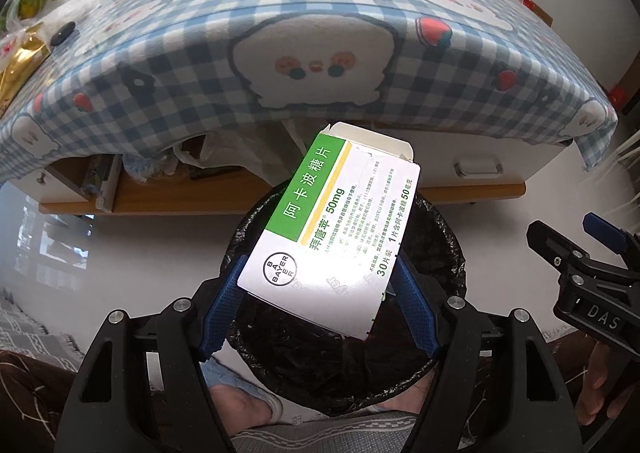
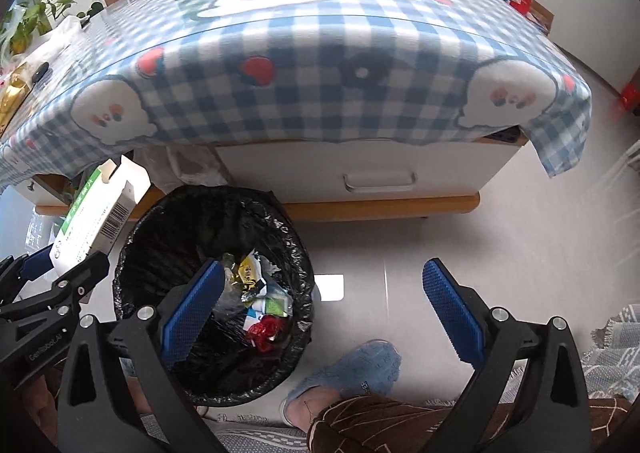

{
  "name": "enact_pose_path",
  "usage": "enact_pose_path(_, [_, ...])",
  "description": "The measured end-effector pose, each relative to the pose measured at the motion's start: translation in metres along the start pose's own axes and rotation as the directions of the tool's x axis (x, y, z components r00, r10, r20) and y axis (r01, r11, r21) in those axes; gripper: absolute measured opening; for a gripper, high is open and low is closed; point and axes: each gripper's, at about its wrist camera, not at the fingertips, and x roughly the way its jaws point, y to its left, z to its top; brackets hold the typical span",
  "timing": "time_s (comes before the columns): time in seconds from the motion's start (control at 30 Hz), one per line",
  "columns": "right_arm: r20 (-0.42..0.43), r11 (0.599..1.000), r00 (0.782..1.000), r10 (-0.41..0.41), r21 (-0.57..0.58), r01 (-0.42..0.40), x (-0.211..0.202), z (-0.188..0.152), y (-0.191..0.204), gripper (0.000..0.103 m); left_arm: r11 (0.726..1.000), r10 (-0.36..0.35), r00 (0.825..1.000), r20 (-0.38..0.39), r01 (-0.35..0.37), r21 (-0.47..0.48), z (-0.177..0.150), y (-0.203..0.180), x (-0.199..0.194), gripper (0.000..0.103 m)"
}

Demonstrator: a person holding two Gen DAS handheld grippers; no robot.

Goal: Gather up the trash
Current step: 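Lower the white medicine box over the bin and open the left tool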

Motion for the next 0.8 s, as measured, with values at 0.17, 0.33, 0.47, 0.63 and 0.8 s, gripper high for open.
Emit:
enact_pose_path(0.17, [-0.022, 1.000, 1.000, -0.016, 0.012, 0.016, 0.009, -0.005, -0.009, 0.095, 1.000, -0.012, 1.000, -0.022, 0.012, 0.012, -0.002, -0.010, 0.016, 0.070])
enact_pose_path(0.33, [-0.023, 1.000, 1.000, -0.014, 0.020, 0.014, 0.012, -0.007, -0.011, 0.095, 0.999, -0.015, 0.999, -0.034, 0.016, 0.029, -0.006, -0.018, 0.026, 0.070])
enact_pose_path(0.47, [-0.033, 1.000, 0.999, -0.019, 0.015, 0.020, 0.016, -0.005, -0.009, 0.095, 0.999, -0.014, 0.999, -0.042, 0.016, 0.043, -0.011, -0.020, 0.031, 0.070])
enact_pose_path(0.63, [-0.031, 1.000, 0.999, -0.021, 0.011, 0.021, 0.017, -0.005, -0.007, 0.095, 0.998, -0.030, 0.999, -0.041, 0.032, 0.061, -0.012, -0.024, 0.032, 0.072])
enact_pose_path(0.8, [-0.019, 1.000, 1.000, -0.022, 0.018, 0.022, 0.014, -0.003, -0.008, 0.095, 0.997, -0.025, 1.000, -0.012, 0.026, 0.067, -0.010, -0.022, 0.024, 0.079])
